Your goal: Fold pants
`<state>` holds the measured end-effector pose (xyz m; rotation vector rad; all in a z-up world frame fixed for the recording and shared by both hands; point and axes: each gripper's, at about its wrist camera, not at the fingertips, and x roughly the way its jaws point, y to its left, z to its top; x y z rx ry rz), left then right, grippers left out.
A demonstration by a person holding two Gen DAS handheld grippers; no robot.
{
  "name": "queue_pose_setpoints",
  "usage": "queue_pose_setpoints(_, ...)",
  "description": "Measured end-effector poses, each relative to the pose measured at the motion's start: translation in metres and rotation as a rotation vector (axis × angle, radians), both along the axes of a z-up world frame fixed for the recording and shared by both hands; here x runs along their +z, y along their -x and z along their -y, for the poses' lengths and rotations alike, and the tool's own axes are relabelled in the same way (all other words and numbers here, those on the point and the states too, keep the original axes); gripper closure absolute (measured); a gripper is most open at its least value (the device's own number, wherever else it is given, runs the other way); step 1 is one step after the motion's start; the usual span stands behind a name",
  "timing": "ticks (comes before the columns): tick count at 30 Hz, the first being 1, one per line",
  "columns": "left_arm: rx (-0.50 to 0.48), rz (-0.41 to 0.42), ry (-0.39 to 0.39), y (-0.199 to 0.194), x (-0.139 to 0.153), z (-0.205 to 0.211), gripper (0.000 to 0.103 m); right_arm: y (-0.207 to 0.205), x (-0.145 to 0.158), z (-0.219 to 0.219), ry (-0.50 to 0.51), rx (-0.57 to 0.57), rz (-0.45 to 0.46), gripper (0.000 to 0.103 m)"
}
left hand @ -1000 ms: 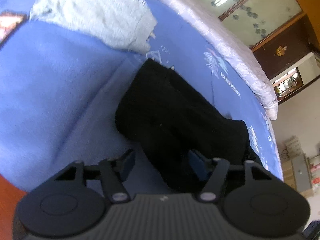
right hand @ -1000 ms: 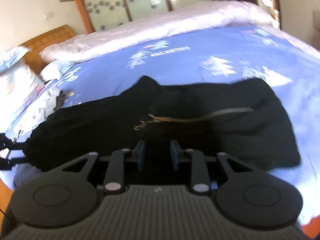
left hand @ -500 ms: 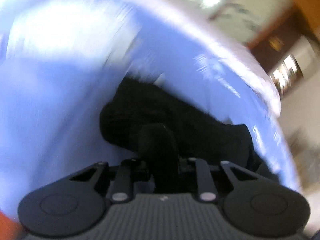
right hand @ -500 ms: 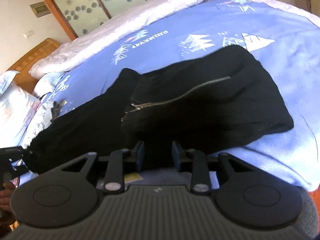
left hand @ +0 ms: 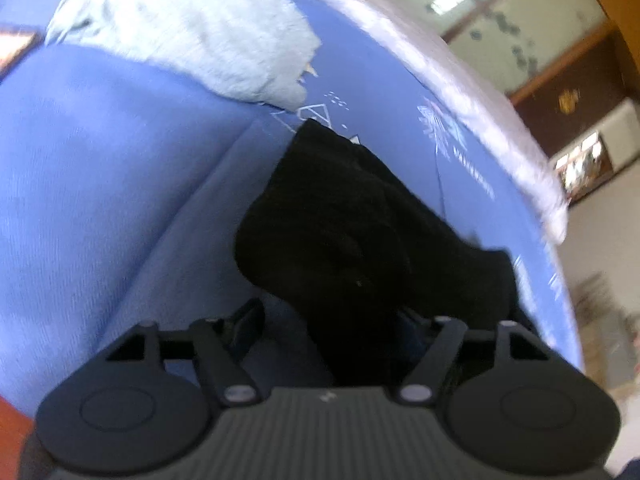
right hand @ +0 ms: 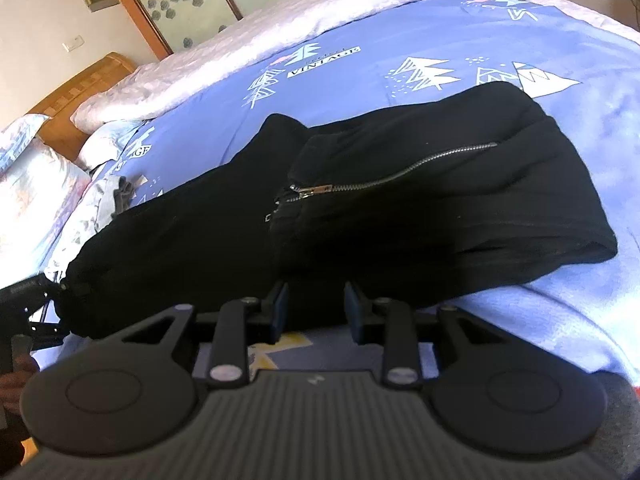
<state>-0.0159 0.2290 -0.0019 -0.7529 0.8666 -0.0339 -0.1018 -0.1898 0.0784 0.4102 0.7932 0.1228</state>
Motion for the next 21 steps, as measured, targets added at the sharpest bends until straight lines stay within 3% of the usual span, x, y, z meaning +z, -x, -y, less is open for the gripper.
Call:
queue_pose_setpoints(4,0.045,-0.008,0.120,-0.012,-0.008,-0.007,0.024,-0.002,-0.004,-0.006,0.003,0.016,-0.014,0.068)
queue_pose_setpoints(6,0.049,-0.013,0.148,-0.020,-0.011,-0.007,0.027,-0.003,-0.004,-0.010,0.011,0.028,-0.019,0.068)
queue_pose_setpoints(9,0.048,-0.034,0.146,-0.032,-0.019,-0.004,0.063,-0.002,0.000,-0.016,0.019,0.050,-0.006,0.068)
queue_pose_setpoints(10,0.056,-0.041,0.140,-0.031,-0.020,-0.002,0.070,-0.002,0.002,-0.019,0.027,0.059,0.001,0.068)
queue_pose_setpoints(17,0.040,0.012,0.055,-0.020,-0.020,0.006,0.072,-0.003,-0.002,-0.033,0.075,0.106,-0.003,0.068)
queue_pose_setpoints(21,0.037,0.014,0.059,-0.016,-0.018,0.004,0.071,-0.003,-0.006,-0.041,0.079,0.130,-0.016,0.068)
